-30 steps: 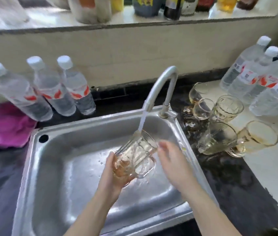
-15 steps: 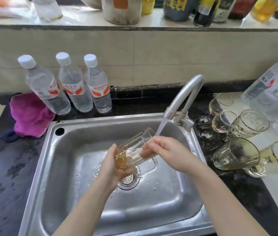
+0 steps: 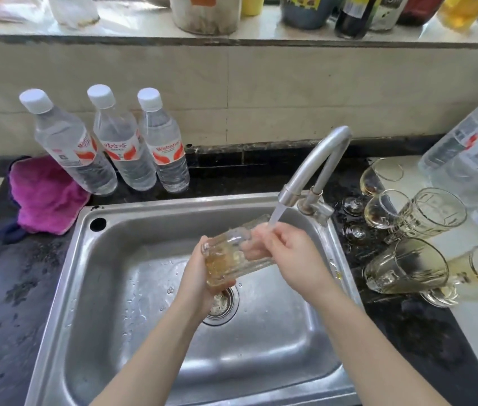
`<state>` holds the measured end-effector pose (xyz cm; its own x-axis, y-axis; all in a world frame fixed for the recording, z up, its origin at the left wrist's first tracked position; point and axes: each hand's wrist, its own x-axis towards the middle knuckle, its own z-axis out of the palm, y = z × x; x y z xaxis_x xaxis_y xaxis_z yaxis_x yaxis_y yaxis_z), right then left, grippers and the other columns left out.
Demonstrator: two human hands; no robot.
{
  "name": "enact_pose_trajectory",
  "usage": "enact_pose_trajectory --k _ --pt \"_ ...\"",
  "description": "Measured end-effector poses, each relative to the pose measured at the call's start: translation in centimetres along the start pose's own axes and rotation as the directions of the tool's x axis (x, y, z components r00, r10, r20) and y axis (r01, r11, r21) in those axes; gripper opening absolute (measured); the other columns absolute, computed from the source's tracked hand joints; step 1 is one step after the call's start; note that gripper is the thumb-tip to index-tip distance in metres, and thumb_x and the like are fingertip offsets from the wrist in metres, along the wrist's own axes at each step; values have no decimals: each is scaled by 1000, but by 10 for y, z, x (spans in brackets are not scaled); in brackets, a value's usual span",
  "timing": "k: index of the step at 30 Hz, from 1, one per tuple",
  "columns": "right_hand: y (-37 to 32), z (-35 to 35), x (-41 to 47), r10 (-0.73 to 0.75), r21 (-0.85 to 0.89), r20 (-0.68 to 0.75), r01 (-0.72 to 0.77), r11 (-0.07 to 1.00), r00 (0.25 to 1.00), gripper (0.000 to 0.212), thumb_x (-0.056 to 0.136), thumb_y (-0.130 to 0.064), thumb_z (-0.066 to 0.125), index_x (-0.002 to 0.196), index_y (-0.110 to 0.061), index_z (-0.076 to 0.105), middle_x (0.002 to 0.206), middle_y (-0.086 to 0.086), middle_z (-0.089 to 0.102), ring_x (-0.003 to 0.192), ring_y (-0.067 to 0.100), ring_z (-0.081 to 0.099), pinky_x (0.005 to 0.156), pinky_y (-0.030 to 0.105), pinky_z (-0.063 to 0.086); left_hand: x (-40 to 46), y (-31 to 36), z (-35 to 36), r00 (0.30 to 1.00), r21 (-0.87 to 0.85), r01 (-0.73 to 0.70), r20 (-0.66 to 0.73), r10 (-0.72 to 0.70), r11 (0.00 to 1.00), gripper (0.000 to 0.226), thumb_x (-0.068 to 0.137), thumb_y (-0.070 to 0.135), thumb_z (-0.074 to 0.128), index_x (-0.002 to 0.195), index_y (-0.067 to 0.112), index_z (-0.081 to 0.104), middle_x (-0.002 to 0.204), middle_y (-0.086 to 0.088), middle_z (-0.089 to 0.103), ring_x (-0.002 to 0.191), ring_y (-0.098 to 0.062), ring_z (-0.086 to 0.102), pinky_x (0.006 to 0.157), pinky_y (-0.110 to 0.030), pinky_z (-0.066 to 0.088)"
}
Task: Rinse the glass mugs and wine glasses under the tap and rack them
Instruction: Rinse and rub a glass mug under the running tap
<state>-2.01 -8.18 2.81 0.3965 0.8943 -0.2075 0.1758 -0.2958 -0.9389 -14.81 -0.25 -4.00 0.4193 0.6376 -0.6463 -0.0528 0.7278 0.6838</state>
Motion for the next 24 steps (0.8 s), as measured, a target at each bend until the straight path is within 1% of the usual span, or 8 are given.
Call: enact_pose_trajectory --k 2,5,10,14,16,20,22,24 --pt "0 -2 -5 -59 -154 116 76 985 992 20 100 -15 45 109 -12 62 100 -5 73 93 5 67 86 16 48 -1 7 0 998 -20 62 2 -62 998 29 90 38 44 76 20 62 65 0 62 55 -15 56 52 -23 39" --pt "1 -21 -6 4 -424 382 172 889 924 20 98 -16 47 111 -21 62 106 -12 69 100 -9 59 90 9 42 0 12 -8 974 -28 226 31 -226 974 30 77 41 58 89 15 68 88 -8 70 79 -24 61 60 -29 41" --pt "-7 -4 -6 -87 -73 73 93 993 993 17 96 -7 49 95 -19 62 89 -4 74 86 4 70 81 17 51 -4 2 3 999 -55 39 4 -39 998 42 96 45 37 86 18 67 78 -4 68 64 -18 60 58 -29 42" --pt "-3 -16 -10 -26 -427 365 192 884 931 18 98 -19 47 110 -26 59 117 -14 65 123 -3 47 105 21 37 0 18 -3 993 -2 115 -33 -115 993 33 94 40 40 85 17 62 75 -5 67 67 -21 60 57 -28 44" --pt "0 -28 -6 20 -461 362 161 873 932 16 96 -19 51 105 -25 62 110 -13 69 112 -1 57 101 27 43 -4 20 -5 986 33 168 -14 -168 985 34 95 42 42 91 16 63 84 -8 68 76 -24 61 61 -31 47" --pt "-8 -8 -6 -116 -116 80 125 985 990 14 94 -14 55 93 -22 67 89 -7 75 85 4 69 85 27 53 -5 8 5 998 27 62 7 -62 998 41 96 47 39 94 16 66 82 -4 72 75 -20 64 58 -31 49" --pt "-5 -10 -7 -150 -252 164 189 949 975 15 95 -19 53 103 -23 65 101 -15 70 96 -5 62 93 16 45 -3 14 4 995 14 101 -12 -101 995 38 96 45 40 86 16 62 70 -2 69 67 -19 61 60 -31 46" --pt "-4 -23 -5 -63 -481 390 261 837 919 20 97 -19 51 112 -20 63 106 -24 60 98 -17 49 102 6 30 -1 22 -2 987 -1 162 -11 -162 987 32 95 44 44 92 16 61 81 -6 69 73 -22 63 60 -33 48"
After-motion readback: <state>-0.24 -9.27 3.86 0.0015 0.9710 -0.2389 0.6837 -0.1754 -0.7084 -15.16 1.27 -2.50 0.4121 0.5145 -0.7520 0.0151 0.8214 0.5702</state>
